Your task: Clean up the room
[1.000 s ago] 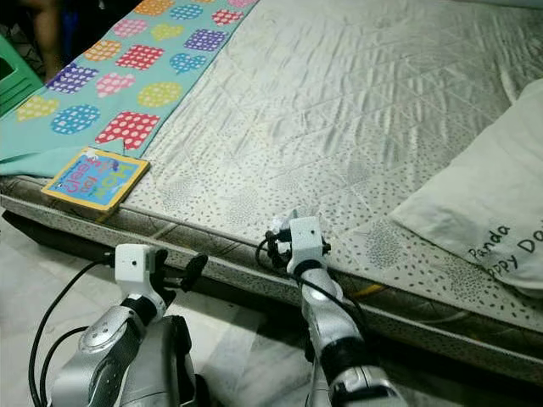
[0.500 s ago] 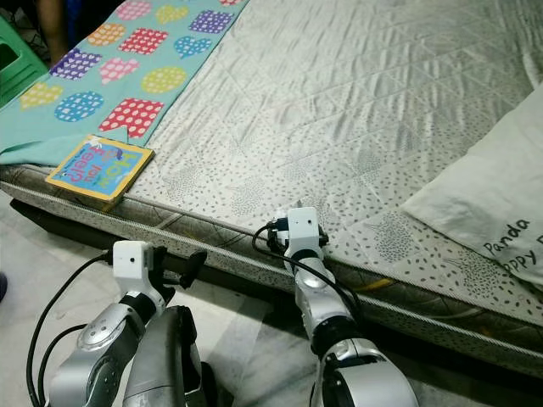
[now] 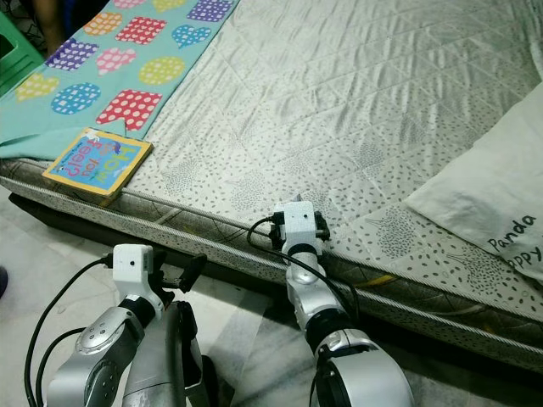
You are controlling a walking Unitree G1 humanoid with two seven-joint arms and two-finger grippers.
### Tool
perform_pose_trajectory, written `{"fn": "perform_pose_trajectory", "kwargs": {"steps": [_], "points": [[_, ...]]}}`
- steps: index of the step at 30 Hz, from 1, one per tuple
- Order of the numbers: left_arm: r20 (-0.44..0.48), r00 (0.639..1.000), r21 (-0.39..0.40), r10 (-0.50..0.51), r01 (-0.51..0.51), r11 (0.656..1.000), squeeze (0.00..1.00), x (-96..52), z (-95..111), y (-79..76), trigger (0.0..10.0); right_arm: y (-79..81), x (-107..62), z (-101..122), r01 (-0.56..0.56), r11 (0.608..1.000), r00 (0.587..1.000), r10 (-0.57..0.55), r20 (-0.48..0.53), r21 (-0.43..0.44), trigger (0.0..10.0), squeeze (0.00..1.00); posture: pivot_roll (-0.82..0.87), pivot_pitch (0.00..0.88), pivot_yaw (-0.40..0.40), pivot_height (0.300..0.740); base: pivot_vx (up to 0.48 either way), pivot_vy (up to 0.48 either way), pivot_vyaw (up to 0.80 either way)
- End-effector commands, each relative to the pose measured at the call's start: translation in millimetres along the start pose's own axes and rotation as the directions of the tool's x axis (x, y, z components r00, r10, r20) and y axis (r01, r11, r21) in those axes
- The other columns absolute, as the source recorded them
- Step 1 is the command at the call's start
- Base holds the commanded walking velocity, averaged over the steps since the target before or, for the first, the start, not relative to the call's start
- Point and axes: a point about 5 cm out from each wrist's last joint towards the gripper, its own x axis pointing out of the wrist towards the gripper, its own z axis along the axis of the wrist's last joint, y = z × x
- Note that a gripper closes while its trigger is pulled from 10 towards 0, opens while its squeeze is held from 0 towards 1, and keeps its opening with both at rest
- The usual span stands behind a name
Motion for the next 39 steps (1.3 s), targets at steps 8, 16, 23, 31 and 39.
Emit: {"fn": "perform_pose_trajectory", "kwargs": {"steps": [8,16,23,31,39], "points": [[-0.014,1.000,0.012,0.024,-0.023,1.000,0.00,-5.1,-1,5.0,10.0,5.5,-2.1,-4,0.035,0.999,0.999,-0.035,-0.032,-0.031,0.0,0.00,0.03,0.255,0.055,0.560,0.000,0.000,0.00],[-0.012,1.000,0.018,0.023,-0.023,1.000,0.00,-3.7,0,5.4,10.0,0.5,-0.5,-4,0.060,0.998,0.998,-0.062,-0.033,-0.032,0.0,0.00,0.03,0.247,0.057,0.560,0.000,0.000,0.00],[-0.004,1.000,0.017,0.015,-0.014,1.000,0.00,-2.7,1,3.5,10.0,-0.6,-0.5,-5,0.061,0.998,0.997,-0.062,-0.034,-0.032,0.0,0.00,0.03,0.243,0.056,0.560,0.000,0.000,0.00],[0.003,1.000,0.018,0.002,-0.002,1.000,0.00,-1.2,2,2.7,10.0,-2.3,-0.3,-5,0.062,0.998,0.997,-0.063,-0.034,-0.033,0.0,0.00,0.03,0.226,0.054,0.560,0.000,0.000,0.00],[0.019,1.000,0.025,-0.009,0.008,1.000,0.00,4.7,6,2.9,10.0,-6.4,2.6,-1,0.061,0.998,0.998,-0.062,-0.024,-0.033,0.0,0.00,0.02,0.198,0.051,0.560,0.000,0.000,0.00]]}}
